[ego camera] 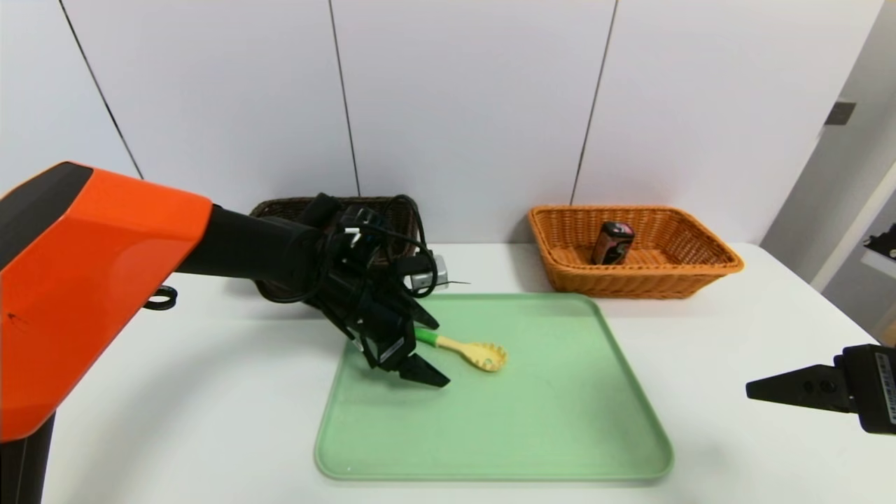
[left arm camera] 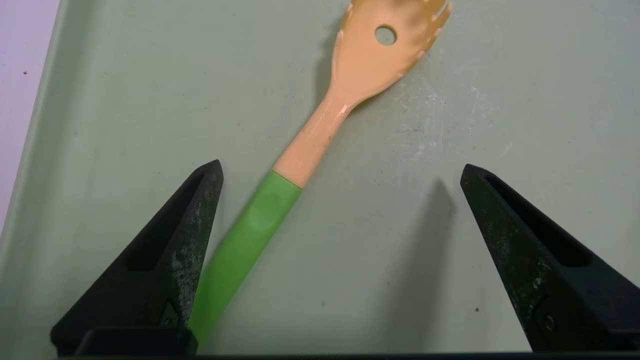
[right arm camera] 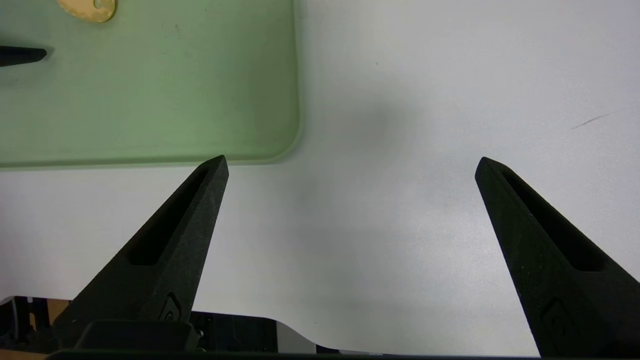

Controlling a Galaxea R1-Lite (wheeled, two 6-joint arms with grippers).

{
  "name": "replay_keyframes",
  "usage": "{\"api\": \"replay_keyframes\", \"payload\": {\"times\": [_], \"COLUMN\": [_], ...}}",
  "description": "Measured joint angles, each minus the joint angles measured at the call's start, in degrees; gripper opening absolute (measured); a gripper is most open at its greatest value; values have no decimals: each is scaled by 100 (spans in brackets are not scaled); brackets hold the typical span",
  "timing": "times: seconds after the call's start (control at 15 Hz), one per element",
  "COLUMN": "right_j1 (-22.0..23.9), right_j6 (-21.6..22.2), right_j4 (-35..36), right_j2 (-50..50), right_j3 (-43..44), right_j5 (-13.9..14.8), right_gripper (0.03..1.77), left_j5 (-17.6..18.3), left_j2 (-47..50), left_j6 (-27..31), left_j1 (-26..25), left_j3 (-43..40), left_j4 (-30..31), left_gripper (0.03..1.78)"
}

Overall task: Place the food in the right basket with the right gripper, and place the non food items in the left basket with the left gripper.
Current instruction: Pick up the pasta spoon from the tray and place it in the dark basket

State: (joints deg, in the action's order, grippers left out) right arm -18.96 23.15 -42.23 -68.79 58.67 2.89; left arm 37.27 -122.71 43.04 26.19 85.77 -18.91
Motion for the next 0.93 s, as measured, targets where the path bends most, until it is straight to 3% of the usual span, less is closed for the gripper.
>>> {"api": "replay_keyframes", "payload": {"times": [0.73, 0.8, 0.93], "right_j1": [-2, -2, 0], "right_j6": [-4, 0, -2], "right_j4": [1, 1, 0], "right_j2": [9, 16, 27], "right_j3": [22, 22, 22], "right_j5": [2, 0, 2], "right_gripper": [171, 171, 171], "left_j5": [0, 0, 0], "left_j2": [-129, -129, -129], "left_j6": [-57, -52, -60], "left_j1": [-1, -1, -6], "left_j3": [99, 99, 100], "left_j4": [22, 22, 12], "left_gripper": [169, 163, 131]}}
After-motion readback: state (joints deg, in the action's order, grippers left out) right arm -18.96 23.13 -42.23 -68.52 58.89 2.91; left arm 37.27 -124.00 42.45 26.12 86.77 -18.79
